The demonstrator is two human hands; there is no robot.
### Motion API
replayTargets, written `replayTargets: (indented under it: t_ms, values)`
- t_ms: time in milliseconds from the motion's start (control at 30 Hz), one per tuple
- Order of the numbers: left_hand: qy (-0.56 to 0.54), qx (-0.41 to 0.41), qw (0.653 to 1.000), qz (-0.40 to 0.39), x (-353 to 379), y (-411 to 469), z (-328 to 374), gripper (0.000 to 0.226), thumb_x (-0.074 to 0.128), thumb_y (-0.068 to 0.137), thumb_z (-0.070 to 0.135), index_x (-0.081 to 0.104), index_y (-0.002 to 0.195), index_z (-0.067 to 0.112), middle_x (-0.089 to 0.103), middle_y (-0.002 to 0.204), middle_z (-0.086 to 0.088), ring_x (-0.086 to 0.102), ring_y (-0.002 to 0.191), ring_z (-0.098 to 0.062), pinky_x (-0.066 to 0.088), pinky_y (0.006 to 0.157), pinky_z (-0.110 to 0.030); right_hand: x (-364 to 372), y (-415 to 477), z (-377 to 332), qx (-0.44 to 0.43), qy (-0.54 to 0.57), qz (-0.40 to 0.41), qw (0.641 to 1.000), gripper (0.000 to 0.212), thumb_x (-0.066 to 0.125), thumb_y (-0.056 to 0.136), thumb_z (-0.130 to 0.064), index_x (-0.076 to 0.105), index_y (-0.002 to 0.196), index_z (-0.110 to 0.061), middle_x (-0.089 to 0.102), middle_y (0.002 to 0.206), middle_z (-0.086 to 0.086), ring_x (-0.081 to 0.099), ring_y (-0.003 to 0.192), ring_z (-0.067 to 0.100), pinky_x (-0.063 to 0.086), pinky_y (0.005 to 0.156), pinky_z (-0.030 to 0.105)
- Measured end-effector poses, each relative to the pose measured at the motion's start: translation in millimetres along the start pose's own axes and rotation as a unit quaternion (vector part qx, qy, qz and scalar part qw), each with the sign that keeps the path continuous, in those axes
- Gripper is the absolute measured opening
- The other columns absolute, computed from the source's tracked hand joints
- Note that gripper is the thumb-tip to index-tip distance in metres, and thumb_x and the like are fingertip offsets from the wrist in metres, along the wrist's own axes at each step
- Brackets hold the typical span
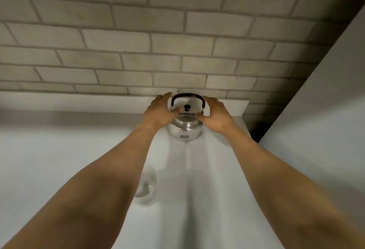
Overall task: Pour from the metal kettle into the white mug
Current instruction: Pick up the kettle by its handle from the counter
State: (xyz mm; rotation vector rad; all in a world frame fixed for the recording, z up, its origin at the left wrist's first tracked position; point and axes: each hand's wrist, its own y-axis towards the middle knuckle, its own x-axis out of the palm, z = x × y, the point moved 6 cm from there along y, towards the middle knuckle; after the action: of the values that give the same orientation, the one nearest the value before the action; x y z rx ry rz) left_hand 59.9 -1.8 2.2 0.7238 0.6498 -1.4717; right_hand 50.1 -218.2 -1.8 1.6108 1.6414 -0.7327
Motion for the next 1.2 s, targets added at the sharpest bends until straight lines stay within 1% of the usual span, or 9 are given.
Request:
replayTargets:
  t_ms: [133,267,500,600,700,800,1000,1100,1200]
  values:
    - [-0.021,-0.014,0.999,-0.028,16.4,19.6,-2.6,0.072,0.065,0.096,0.032,0.031,0.159,0.022,0.036,0.162,-0.007,0.035,0.148,-0.028,0.029,0.116,-0.034,9.3,23.5,9.6,-0.008,0.016,-0.028,0.999,0.082,0.071,0.093,-0.042,0.033,0.162,-0.020,0.040,0.164,0.004,0.034,0.150,0.029,0.029,0.110,0.029]
    - [-0.069,-0.026,0.997,-0.023,26.2,32.5,-5.7,0.054,0.058,0.101,0.023,0.043,0.153,0.019,0.057,0.145,-0.010,0.057,0.129,-0.031,0.045,0.109,-0.040,16.6,45.4,4.5,-0.037,0.043,-0.051,0.997,0.079,0.066,0.098,-0.047,0.030,0.164,-0.021,0.039,0.166,0.003,0.035,0.151,0.025,0.032,0.121,0.038]
    - [-0.056,-0.027,0.998,0.033,29.3,42.7,-9.3,0.035,0.048,0.104,0.016,0.062,0.136,0.019,0.069,0.128,-0.008,0.062,0.117,-0.028,0.036,0.084,-0.021,23.4,68.4,-10.6,-0.101,0.075,-0.050,0.991,0.032,0.053,0.107,-0.041,0.068,0.133,-0.027,0.070,0.123,-0.006,0.064,0.113,0.014,0.048,0.098,0.029]
    - [-0.017,-0.016,0.999,0.025,25.9,40.6,-5.6,0.030,0.048,0.104,0.016,0.065,0.128,0.013,0.071,0.120,-0.011,0.063,0.112,-0.030,0.036,0.082,-0.024,18.8,70.2,-11.9,-0.070,0.091,-0.057,0.992,0.010,0.061,0.102,-0.044,0.068,0.101,-0.051,0.071,0.094,-0.022,0.065,0.087,-0.004,0.046,0.077,0.017]
    - [0.020,-0.002,1.000,0.004,19.4,31.5,1.9,0.029,0.047,0.105,0.019,0.066,0.125,0.010,0.071,0.117,-0.012,0.062,0.111,-0.032,0.042,0.084,-0.031,9.2,63.9,-18.5,-0.065,0.091,-0.059,0.992,0.023,0.064,0.099,-0.045,0.064,0.080,-0.057,0.066,0.073,-0.029,0.059,0.069,-0.013,0.038,0.058,0.005]
    - [0.016,0.010,1.000,-0.002,5.2,15.1,14.0,0.030,0.048,0.105,0.022,0.065,0.128,0.013,0.072,0.115,-0.011,0.062,0.110,-0.031,0.045,0.089,-0.035,-7.0,51.2,-24.9,-0.078,0.118,-0.043,0.989,0.016,0.065,0.097,-0.049,0.066,0.085,-0.038,0.066,0.073,-0.016,0.059,0.065,-0.010,0.039,0.056,0.006]
    - [-0.053,0.042,0.998,0.006,-21.7,-41.6,45.6,0.047,0.063,0.097,0.029,0.053,0.142,0.022,0.066,0.128,-0.006,0.063,0.119,-0.025,0.050,0.095,-0.033,-39.6,-1.2,-37.8,-0.090,0.133,0.013,0.987,0.020,0.071,0.092,-0.051,0.070,0.084,-0.033,0.070,0.071,-0.023,0.063,0.066,-0.003,0.042,0.056,0.013]
    - [-0.029,0.103,0.992,0.060,-25.1,-91.6,58.3,0.070,0.071,0.090,0.038,0.039,0.151,0.024,0.050,0.144,-0.007,0.053,0.129,-0.027,0.049,0.102,-0.043,-51.1,-33.1,-41.7,-0.085,0.116,0.037,0.989,0.029,0.070,0.086,-0.058,0.072,0.086,-0.029,0.074,0.077,-0.010,0.067,0.071,0.006,0.047,0.061,0.020]
    - [0.002,0.211,0.973,0.094,-14.5,-150.5,74.0,0.057,0.067,0.092,0.041,0.048,0.144,0.027,0.046,0.145,-0.001,0.052,0.128,-0.026,0.047,0.103,-0.043,-59.0,-66.9,-42.1,-0.093,0.113,0.056,0.988,0.027,0.072,0.089,-0.054,0.073,0.085,-0.027,0.072,0.072,-0.009,0.066,0.068,0.009,0.047,0.061,0.024]
